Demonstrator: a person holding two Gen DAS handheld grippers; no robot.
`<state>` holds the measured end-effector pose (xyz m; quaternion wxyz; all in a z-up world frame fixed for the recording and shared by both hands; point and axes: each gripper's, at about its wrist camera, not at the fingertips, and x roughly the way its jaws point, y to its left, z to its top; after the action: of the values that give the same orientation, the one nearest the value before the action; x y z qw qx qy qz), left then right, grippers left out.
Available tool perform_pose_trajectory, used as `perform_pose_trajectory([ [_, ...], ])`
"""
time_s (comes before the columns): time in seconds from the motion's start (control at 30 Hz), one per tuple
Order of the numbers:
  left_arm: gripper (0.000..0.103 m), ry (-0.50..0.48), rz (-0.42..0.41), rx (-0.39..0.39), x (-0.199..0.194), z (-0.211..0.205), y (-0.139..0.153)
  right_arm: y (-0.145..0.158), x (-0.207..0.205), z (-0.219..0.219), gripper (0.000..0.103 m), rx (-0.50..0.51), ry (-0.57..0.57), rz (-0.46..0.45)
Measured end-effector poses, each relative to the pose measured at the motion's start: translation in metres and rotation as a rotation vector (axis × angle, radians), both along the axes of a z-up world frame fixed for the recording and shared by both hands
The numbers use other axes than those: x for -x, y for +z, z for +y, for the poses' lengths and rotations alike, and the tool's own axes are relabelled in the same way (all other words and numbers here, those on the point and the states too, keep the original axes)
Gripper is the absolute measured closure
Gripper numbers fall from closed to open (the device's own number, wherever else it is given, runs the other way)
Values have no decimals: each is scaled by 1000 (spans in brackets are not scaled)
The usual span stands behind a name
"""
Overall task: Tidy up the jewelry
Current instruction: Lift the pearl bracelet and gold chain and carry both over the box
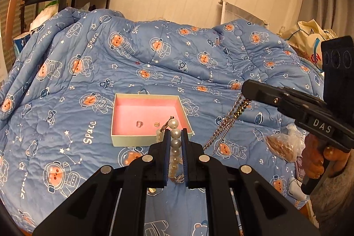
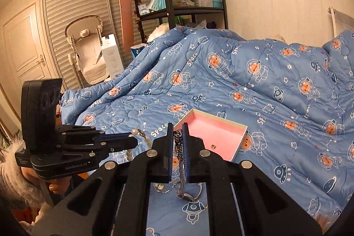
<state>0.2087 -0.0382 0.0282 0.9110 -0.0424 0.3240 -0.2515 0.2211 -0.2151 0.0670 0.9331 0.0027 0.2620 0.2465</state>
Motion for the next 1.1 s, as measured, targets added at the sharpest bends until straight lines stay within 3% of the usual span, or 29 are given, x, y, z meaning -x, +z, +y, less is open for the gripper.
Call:
perform_pose_trajectory([
  [0.3,94,-16,-36,-26,-24,-6,21,49,-35,12,95,11,28,-73],
  [0.53,94,-25,-35,-28,-61,-9,35,64,-75,20,95,61,2,-76],
  [0.73,94,-2,-8,-49,-97,-14,27,53,-108,21,95,80,-36,-54],
  [1.1,94,65,141,-67,-150,-16,-31,-2,-162,13,95,124,-115,43],
])
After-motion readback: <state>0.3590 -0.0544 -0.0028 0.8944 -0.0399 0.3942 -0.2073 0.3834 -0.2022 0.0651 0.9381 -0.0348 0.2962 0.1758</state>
